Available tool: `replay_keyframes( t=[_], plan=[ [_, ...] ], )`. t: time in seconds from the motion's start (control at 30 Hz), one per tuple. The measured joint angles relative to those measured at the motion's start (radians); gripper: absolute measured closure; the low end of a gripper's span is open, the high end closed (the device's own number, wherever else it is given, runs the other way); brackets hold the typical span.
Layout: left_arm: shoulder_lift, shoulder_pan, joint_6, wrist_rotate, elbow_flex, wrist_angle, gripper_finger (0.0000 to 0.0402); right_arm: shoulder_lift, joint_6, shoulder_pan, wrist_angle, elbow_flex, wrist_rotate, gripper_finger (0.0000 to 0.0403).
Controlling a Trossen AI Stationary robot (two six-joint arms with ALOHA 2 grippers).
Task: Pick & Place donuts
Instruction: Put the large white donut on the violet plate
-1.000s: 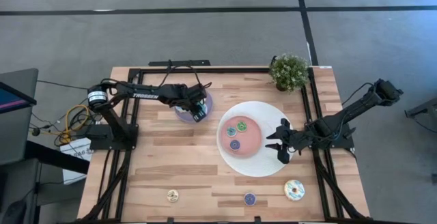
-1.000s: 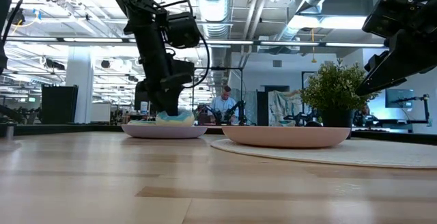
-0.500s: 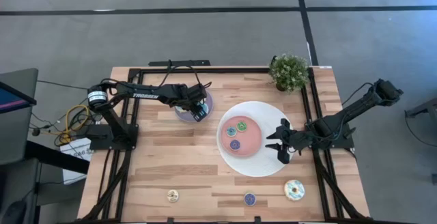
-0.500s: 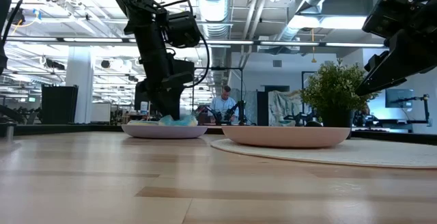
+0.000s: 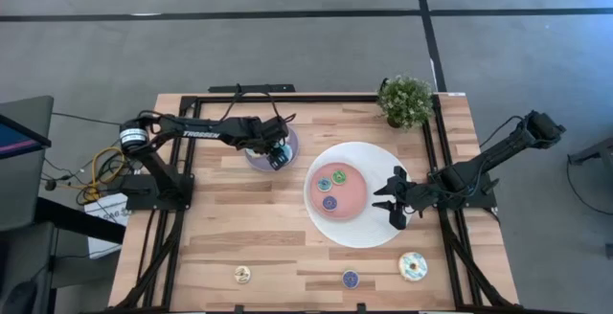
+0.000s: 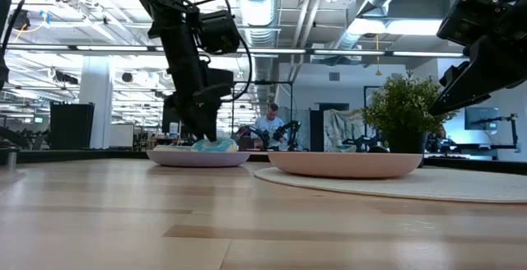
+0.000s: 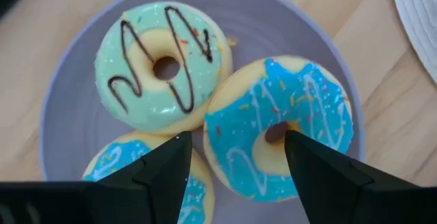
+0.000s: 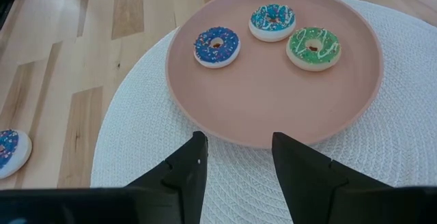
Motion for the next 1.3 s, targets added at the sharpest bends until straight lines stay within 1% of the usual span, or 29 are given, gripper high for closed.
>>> replay_keyframes(
  t=[0.17,0.43,0.57,0.7,0.8,0.9,1.03,1.23,1.3],
  plan=[
    [-0.052,0.0,-0.018,-0.026,0.0,-0.043,0.0172,0.0,0.0,0.0,-0.002,0.0,0.0,0.0249],
    [-0.113,-0.003,-0.034,-0.019,0.0,-0.068,0.0172,0.0,0.0,0.0,-0.002,0.0,0.0,0.0249],
    [-0.141,-0.039,-0.008,-0.02,0.0,-0.077,0.0176,0.0,0.0,0.0,-0.003,0.0,0.0,0.0249],
    [-0.179,-0.1,0.015,-0.025,0.0,-0.07,0.019,0.0,0.0,0.0,-0.004,0.0,0.001,0.0249],
    [-0.205,-0.162,0.021,-0.031,0.0,-0.061,0.0211,0.0,0.0,0.0,-0.004,0.0,0.001,0.0249],
    [-0.22,-0.232,0.04,-0.061,-0.001,-0.061,0.0244,0.0,0.0,0.0,-0.003,0.0,0.001,0.0249],
    [-0.236,-0.322,0.074,-0.077,-0.055,0.035,0.0296,0.0,0.0,0.0,0.001,0.0,0.001,0.0249],
    [-0.269,-0.433,0.072,-0.115,-0.147,0.168,0.0388,0.0,0.0,0.0,0.005,0.0,0.003,0.0249],
    [-0.272,-0.465,0.072,-0.123,-0.165,0.216,0.0395,0.0,0.0,0.0,0.01,0.0,0.003,0.0249]
  ],
)
